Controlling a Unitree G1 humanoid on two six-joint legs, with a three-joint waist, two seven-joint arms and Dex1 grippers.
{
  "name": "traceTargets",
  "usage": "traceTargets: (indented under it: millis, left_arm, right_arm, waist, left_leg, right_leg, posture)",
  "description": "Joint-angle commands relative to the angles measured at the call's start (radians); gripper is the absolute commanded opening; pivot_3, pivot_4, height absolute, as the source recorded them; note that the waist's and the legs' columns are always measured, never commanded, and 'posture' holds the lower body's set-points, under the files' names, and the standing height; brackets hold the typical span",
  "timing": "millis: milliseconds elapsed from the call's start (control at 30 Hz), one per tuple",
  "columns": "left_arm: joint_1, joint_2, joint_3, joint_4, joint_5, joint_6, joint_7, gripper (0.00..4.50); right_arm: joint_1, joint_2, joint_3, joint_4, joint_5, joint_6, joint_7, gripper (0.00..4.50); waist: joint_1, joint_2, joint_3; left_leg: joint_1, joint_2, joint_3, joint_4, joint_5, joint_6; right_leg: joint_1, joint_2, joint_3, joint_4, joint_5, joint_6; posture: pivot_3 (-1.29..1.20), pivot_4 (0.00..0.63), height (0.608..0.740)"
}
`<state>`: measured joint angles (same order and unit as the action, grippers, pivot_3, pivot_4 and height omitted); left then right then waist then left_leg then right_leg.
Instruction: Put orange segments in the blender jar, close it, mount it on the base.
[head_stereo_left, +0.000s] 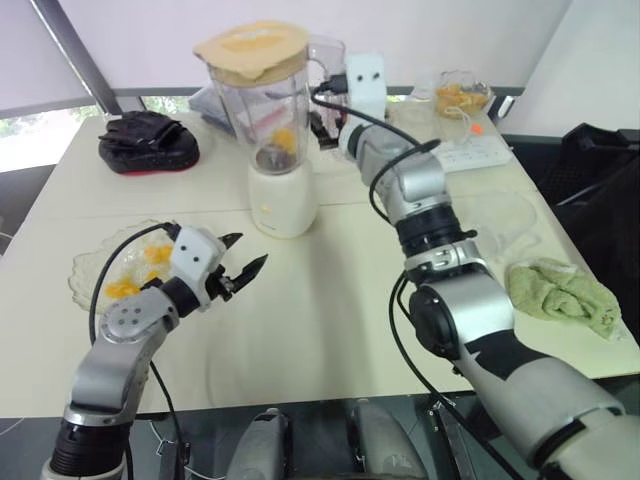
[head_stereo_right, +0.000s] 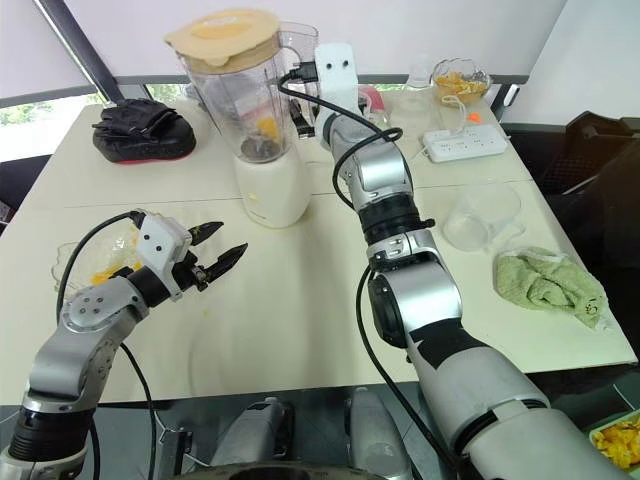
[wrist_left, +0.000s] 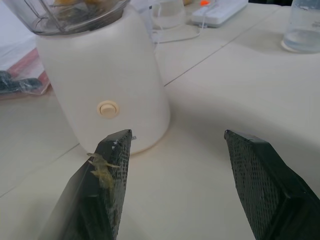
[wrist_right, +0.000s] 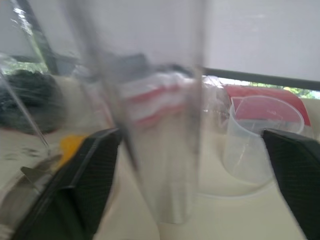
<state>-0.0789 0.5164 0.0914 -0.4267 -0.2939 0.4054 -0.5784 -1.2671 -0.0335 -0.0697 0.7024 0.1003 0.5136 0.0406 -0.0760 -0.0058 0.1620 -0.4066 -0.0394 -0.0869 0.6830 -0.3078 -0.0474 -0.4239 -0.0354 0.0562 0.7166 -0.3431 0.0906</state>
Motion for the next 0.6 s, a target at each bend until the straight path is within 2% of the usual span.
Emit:
traceTargets:
  millis: [33, 600]
  left_arm:
    - [-0.010, 0.000, -0.002, -0.007, 0.002, -0.016, 0.004, 3.06]
    - [-0.044, 0.002, -0.022, 0.023, 0.002, -0.025, -0.013, 3.06]
  right_arm:
    - [-0.028, -0.006, 0.007, -0.030, -0.006, -0.021, 0.014, 4.45]
    - [0.121, -0.006, -0.025, -0.282, 0.020, 0.123, -0.051, 4.45]
  waist:
    - [0.000, 0.000, 0.000]
    - [0.003, 0.000, 0.000]
  left_leg:
    - [0.000, 0.000, 0.000, 0.000, 0.000, 0.000]
    - [0.000, 0.000, 0.000, 0.000, 0.000, 0.000]
  right_leg:
    - [0.000, 0.000, 0.000, 0.000, 0.000, 0.000]
    - [0.000, 0.000, 0.000, 0.000, 0.000, 0.000]
  posture:
    - [0.00, 0.150, 0.740]
    - [0.00, 0.150, 0.740]
